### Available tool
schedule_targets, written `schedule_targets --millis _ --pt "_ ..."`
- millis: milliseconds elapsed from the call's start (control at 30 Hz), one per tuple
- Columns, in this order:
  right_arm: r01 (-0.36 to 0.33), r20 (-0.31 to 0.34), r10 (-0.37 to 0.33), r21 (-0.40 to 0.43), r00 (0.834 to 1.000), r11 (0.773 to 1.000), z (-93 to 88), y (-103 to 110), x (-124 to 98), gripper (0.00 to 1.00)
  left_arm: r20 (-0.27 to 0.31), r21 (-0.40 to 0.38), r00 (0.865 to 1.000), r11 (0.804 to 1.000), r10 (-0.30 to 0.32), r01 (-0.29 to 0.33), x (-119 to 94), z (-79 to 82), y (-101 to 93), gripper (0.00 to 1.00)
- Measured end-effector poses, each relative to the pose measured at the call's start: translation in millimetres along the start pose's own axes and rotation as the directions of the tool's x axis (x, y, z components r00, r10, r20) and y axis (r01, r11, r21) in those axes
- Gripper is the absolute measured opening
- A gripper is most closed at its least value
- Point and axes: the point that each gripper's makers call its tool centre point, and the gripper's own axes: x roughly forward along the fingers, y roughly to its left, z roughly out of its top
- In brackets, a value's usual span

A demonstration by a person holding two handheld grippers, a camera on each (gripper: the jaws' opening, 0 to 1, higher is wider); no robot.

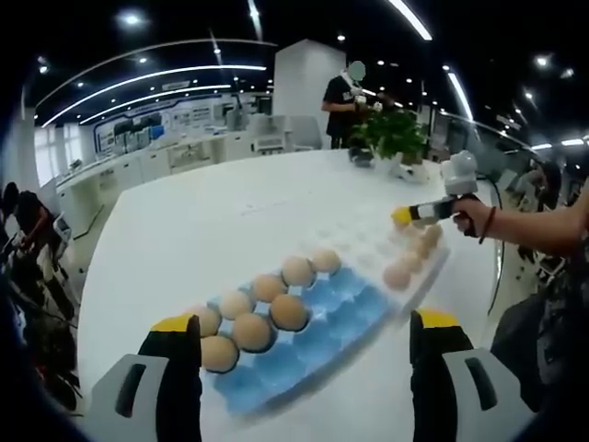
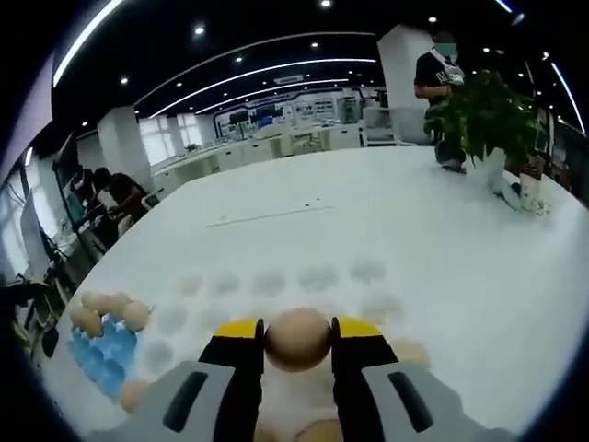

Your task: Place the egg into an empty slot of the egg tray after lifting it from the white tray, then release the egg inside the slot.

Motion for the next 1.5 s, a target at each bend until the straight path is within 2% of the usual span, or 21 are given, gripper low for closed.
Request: schedule_targets --millis 200,500,933,1500 --pt "-0.038 -0.004 0.039 0.050 0.999 0.998 -2.3 10 -2 0.29 -0.005 -0.003 1.000 1.000 0.001 -0.001 -2 -3.6 -0.7 0.96" --pt "-0.103 -0.005 0.103 0.058 0.995 0.993 -3.9 36 -4 0.29 -0.006 0.004 1.000 1.000 0.003 -0.003 -4 -5.3 -1.4 0.96" --pt "-0.208 -0.036 0.208 0.003 0.977 0.978 -14.0 88 -1 0.29 -0.012 0.007 1.000 1.000 0.004 -0.004 -7 -8.9 -0.6 0.96" --pt "-0.312 -0.067 0.310 -0.035 0.948 0.949 -18.1 140 6 0.29 -0.017 0.008 1.000 1.000 -0.003 0.003 -5 -9.8 3.7 0.96"
